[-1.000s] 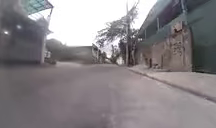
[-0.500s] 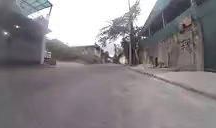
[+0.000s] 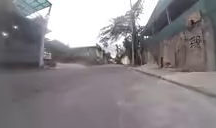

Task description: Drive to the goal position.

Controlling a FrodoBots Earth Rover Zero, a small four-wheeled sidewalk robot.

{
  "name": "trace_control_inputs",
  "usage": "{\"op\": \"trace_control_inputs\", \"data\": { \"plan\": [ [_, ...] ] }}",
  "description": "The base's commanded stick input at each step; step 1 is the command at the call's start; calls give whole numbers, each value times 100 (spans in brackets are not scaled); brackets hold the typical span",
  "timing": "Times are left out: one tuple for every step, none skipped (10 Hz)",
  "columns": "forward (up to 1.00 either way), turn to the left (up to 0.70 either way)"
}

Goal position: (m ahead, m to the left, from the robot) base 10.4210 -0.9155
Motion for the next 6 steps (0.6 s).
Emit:
{"op": "trace_control_inputs", "data": {
  "plan": [
    [100, -12],
    [100, -22],
    [100, -32],
    [100, -40],
    [100, -40],
    [100, -40]
  ]
}}
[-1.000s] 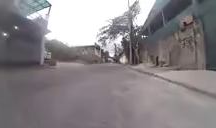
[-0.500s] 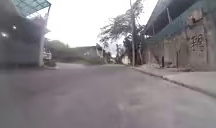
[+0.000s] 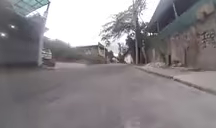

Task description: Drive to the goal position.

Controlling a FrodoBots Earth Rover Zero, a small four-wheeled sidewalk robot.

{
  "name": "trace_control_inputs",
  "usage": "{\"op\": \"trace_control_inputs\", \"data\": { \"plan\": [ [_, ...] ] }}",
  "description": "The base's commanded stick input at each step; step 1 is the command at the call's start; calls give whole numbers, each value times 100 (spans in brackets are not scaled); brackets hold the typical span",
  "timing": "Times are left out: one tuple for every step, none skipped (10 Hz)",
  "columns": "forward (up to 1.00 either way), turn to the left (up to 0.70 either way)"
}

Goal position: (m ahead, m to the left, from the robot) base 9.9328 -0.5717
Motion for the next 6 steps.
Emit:
{"op": "trace_control_inputs", "data": {
  "plan": [
    [100, -40],
    [100, -30],
    [100, 0],
    [100, 0],
    [100, 0],
    [100, 0]
  ]
}}
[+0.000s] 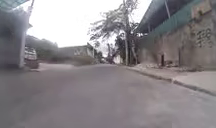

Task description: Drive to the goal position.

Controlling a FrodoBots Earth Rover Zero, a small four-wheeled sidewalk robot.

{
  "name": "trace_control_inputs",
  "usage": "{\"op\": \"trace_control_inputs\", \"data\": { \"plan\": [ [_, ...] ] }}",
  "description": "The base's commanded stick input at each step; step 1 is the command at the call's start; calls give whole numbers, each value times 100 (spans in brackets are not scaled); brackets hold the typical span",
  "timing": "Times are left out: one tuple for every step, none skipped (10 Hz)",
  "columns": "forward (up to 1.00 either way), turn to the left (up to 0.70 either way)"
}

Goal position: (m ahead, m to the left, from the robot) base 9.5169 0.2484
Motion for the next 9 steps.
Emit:
{"op": "trace_control_inputs", "data": {
  "plan": [
    [100, 0],
    [100, 0],
    [100, 0],
    [100, 0],
    [100, 0],
    [100, 0],
    [100, 0],
    [100, 0],
    [100, 0]
  ]
}}
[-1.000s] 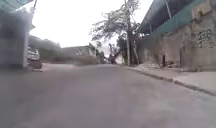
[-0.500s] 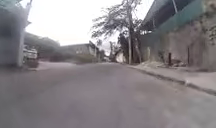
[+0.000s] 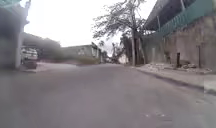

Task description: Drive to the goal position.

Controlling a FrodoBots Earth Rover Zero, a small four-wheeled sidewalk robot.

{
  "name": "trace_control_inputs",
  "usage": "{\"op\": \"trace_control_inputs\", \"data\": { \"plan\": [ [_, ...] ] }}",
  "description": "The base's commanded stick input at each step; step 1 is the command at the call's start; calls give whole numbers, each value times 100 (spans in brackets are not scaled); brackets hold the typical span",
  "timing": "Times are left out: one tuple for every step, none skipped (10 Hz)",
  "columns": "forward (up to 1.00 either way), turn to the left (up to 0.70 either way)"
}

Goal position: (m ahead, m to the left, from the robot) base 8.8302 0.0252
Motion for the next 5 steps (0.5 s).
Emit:
{"op": "trace_control_inputs", "data": {
  "plan": [
    [100, -6],
    [100, -19],
    [100, -32],
    [100, -40],
    [100, -40]
  ]
}}
